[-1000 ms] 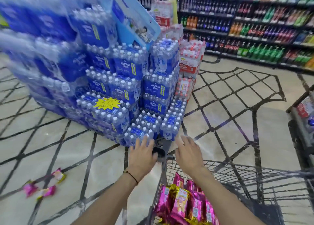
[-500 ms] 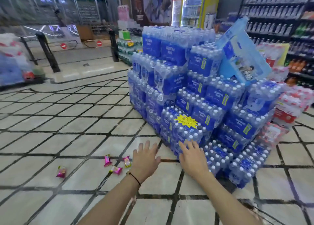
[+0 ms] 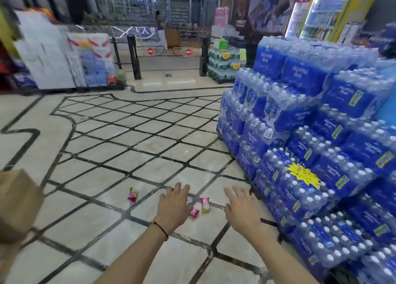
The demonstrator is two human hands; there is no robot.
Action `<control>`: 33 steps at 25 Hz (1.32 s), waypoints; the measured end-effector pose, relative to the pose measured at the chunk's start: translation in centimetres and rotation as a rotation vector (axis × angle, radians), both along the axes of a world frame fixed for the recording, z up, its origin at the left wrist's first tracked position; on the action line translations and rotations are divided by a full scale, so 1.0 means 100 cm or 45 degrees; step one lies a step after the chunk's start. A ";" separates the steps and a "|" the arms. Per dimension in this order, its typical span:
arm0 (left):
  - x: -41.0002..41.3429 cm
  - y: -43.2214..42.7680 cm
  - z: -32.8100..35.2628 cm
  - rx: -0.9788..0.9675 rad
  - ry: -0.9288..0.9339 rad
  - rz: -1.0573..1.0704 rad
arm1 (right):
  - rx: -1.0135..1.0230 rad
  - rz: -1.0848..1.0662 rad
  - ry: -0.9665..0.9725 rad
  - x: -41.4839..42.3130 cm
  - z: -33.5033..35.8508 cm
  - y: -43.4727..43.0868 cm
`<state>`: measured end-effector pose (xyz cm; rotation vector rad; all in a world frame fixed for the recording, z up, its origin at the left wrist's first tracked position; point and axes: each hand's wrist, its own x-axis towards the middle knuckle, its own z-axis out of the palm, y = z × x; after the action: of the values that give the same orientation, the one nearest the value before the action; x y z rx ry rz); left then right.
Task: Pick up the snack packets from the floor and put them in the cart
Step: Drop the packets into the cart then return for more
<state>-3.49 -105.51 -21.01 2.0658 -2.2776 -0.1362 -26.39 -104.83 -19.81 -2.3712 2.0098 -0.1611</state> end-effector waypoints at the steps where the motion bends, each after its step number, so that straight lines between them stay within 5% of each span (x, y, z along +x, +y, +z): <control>1: 0.012 -0.005 0.000 0.008 0.003 0.002 | 0.006 0.015 0.013 0.014 0.000 -0.007; 9: 0.042 -0.079 -0.021 0.052 0.051 -0.029 | 0.086 0.064 0.048 0.048 -0.018 -0.101; 33: 0.002 -0.474 -0.167 0.363 0.244 0.268 | 0.439 -0.080 0.046 0.018 -0.177 -0.506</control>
<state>-3.25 -152.90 -37.72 2.2925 -2.0127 -0.6511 -24.56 -155.38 -37.52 -2.1138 1.9413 0.2119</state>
